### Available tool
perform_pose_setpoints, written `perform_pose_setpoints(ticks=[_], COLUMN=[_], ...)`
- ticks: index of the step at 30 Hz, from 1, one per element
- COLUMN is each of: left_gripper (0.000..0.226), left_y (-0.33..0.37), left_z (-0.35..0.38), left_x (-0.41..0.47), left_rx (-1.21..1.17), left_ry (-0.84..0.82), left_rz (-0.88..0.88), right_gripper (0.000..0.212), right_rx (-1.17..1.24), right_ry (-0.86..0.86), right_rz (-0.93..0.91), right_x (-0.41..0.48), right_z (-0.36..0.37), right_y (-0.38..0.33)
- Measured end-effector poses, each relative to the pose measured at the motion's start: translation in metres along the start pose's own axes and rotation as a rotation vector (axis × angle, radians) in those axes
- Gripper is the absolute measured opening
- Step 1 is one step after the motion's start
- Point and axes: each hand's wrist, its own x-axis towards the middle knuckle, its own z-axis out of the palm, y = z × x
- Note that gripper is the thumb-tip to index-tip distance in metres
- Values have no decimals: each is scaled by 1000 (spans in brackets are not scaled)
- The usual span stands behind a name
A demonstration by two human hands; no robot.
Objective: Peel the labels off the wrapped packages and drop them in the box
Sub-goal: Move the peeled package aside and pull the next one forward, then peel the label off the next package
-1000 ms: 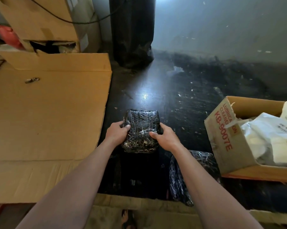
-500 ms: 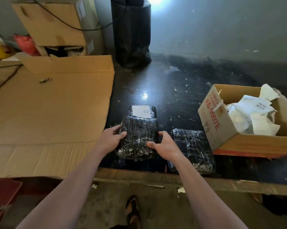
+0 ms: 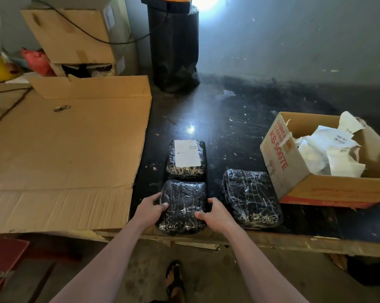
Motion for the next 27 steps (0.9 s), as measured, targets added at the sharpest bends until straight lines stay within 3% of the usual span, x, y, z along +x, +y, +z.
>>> perform_pose_setpoints(ticks=[10, 13, 17, 27], left_gripper=[55, 52, 41, 58], left_y=[9, 21, 52, 105], left_z=[1, -17, -34, -31], left_x=[28, 48, 84, 176], left_rx=[134, 260, 232, 175], left_ry=[40, 146, 266, 71], left_rz=[-3, -14, 58, 55], right_gripper=[76, 67, 54, 37], right_rx=[-113, -148, -181, -396], right_ry=[53, 146, 242, 226], right_rz=[15, -20, -124, -158], right_x=[33, 49, 80, 167], right_z=[-4, -11, -16, -36], right_y=[-2, -23, -65, -119])
